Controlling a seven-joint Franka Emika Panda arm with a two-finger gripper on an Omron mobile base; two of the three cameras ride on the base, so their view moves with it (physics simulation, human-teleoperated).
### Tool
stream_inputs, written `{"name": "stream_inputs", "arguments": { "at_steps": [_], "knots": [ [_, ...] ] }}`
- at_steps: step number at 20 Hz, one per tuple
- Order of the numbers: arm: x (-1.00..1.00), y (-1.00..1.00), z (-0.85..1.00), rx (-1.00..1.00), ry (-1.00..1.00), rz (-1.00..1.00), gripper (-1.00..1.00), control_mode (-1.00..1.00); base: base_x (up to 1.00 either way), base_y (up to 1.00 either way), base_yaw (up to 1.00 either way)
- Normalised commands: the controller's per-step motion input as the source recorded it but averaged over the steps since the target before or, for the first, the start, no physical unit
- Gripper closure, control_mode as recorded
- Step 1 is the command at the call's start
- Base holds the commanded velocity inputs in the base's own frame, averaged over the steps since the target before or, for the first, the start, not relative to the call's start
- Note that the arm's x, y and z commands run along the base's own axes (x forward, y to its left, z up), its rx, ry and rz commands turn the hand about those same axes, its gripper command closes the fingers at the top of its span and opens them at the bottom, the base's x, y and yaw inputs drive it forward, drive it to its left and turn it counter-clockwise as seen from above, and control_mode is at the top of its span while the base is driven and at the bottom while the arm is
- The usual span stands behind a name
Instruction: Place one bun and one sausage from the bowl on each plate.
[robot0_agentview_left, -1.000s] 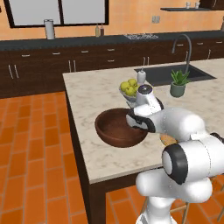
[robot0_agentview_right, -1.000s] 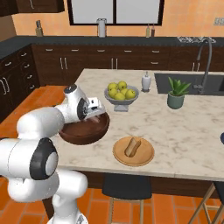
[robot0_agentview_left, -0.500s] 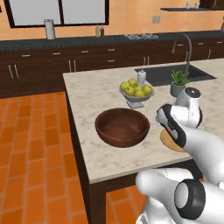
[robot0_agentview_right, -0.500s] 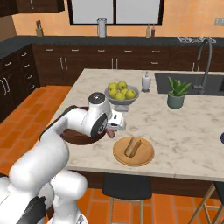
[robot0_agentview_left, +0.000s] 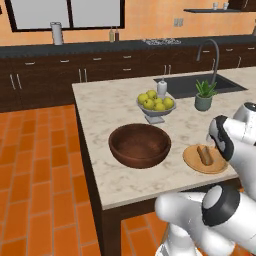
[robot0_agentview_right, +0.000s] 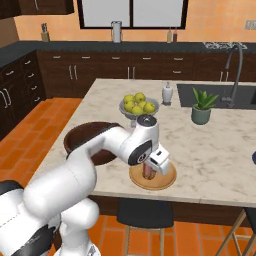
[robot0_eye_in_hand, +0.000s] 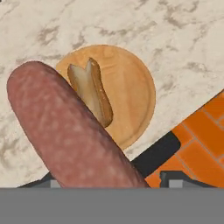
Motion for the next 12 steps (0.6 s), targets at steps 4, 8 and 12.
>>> {"name": "stream_inputs", "arguments": {
  "at_steps": [4, 8, 12],
  "knots": [
    [0.19, -0.34, -0.35, 0.0, 0.18, -0.06, 1.0, -1.0, 0.0, 0.0, 0.0],
    [0.3, -0.19, -0.81, 0.0, 0.02, 0.0, 1.0, -1.0, 0.0, 0.0, 0.0],
    [0.54, -0.06, -0.71, 0.0, -0.01, -0.01, 1.0, -1.0, 0.0, 0.0, 0.0]
  ]
}}
